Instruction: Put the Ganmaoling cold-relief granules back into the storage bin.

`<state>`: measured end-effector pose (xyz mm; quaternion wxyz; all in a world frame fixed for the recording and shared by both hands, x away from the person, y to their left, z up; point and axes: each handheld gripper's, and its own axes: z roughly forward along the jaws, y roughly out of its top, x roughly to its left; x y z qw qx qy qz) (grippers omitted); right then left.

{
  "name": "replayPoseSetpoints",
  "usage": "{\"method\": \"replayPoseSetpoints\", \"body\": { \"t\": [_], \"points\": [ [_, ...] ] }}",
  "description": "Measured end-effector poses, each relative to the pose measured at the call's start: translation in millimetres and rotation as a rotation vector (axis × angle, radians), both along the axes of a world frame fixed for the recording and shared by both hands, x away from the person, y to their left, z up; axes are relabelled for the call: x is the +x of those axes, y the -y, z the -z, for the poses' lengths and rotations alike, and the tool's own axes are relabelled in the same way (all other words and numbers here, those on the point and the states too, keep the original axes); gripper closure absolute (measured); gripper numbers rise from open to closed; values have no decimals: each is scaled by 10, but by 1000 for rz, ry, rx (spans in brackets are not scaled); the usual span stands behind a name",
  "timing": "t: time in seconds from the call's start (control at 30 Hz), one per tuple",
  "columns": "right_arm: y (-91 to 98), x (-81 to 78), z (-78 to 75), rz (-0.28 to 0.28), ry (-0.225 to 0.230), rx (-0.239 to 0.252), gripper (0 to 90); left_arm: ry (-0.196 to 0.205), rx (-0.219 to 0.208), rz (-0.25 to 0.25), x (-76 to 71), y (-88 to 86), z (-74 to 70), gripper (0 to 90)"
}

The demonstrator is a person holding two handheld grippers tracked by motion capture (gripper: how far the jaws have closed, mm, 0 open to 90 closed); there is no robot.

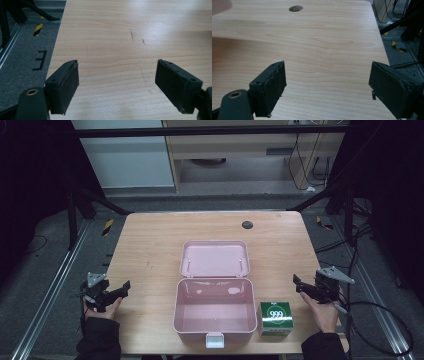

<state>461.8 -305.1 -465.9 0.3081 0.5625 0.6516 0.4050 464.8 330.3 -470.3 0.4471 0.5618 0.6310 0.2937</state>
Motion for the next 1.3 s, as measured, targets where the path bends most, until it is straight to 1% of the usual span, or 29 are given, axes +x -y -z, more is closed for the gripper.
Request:
{"method": "replayPoseSetpoints", "body": {
  "t": [0.03, 0.1, 0.13, 0.17, 0.2, 0.23, 0.27, 0.3, 0.33, 0.37, 0.4, 0.47, 0.53, 0.57, 0.6, 0.67, 0.7, 0.73, 0.87, 0.97, 1.0, 1.1, 1.13, 1.17, 1.2, 1.23, 1.27, 1.3],
  "points": [
    [4, -12, -17, -8, -2, 2, 144, 0, -1, 2, -4, -3, -3, 184],
    [10, -30, -51, -21, 11, -13, 144, 10, -6, 2, -6, 4, -10, 185],
    [15, -32, -71, -30, 10, -20, 144, 12, -4, 5, -6, 6, -11, 184],
    [14, -36, -92, -31, 13, -23, 144, 10, 0, 9, -7, 7, -9, 183],
    [12, -46, -133, -46, 23, -19, 148, 1, 13, 12, -2, 9, 2, 180],
    [12, -46, -133, -46, 23, -19, 148, 1, 13, 12, -2, 9, 2, 179],
    [7, -56, -179, -63, 33, -13, 161, -1, 12, 13, 1, 9, 4, 180],
    [7, -56, -179, -63, 33, -13, 161, -4, 14, 15, 0, 5, 4, 180],
    [-1, -60, -205, -75, 36, -13, 166, -8, 17, 18, 0, 3, 3, 180],
    [-12, -65, -232, -84, 39, -14, 168, -9, 17, 18, 0, 4, 3, 179],
    [-35, -73, -290, -99, 55, -27, 171, -10, 19, 20, -3, 5, -1, 180],
    [-43, -74, -310, -106, 55, -29, 170, -11, 18, 22, -3, 6, -2, 181],
    [-72, -71, -382, -134, 61, -47, 171, -14, 18, 27, -1, 13, 0, 182],
    [-83, -70, -407, -146, 59, -49, 171, -21, 21, 35, 1, 19, 5, 182],
    [-83, -70, -407, -146, 59, -49, 171, -21, 21, 35, 1, 19, 5, 182],
    [-96, -66, -460, -162, 61, -63, 171, -29, 25, 41, 1, 28, 9, 182],
    [-104, -68, -517, -174, 60, -64, 166, -29, 25, 43, -1, 34, 9, 182],
    [-104, -68, -517, -174, 60, -64, 166, -31, 26, 44, -2, 38, 8, 182],
    [-102, -63, -608, -199, 72, -61, 165, -43, 29, 54, 2, 47, 22, 182],
    [-109, -39, -669, -224, 60, -77, 154, -48, 34, 58, 8, 51, 31, 181],
    [-109, -39, -669, -224, 60, -77, 154, -47, 33, 58, 8, 51, 31, 181],
    [-117, -19, -724, -251, 51, -84, 144, -47, 34, 57, 9, 51, 33, 182],
    [-126, -2, -765, -280, 38, -102, 137, -46, 37, 55, 8, 52, 34, 182],
    [-126, -2, -765, -280, 38, -102, 137, -46, 36, 55, 7, 52, 35, 182],
    [-132, 6, -780, -293, 36, -113, 132, -45, 38, 55, 6, 52, 34, 182],
    [-145, 18, -809, -323, 27, -128, 128, -45, 38, 54, 6, 53, 34, 182],
    [-153, 22, -822, -339, 23, -133, 127, -43, 36, 53, 7, 52, 34, 182],
    [-177, 27, -857, -373, 18, -154, 122, -43, 36, 54, 7, 50, 34, 182]
  ]
}}
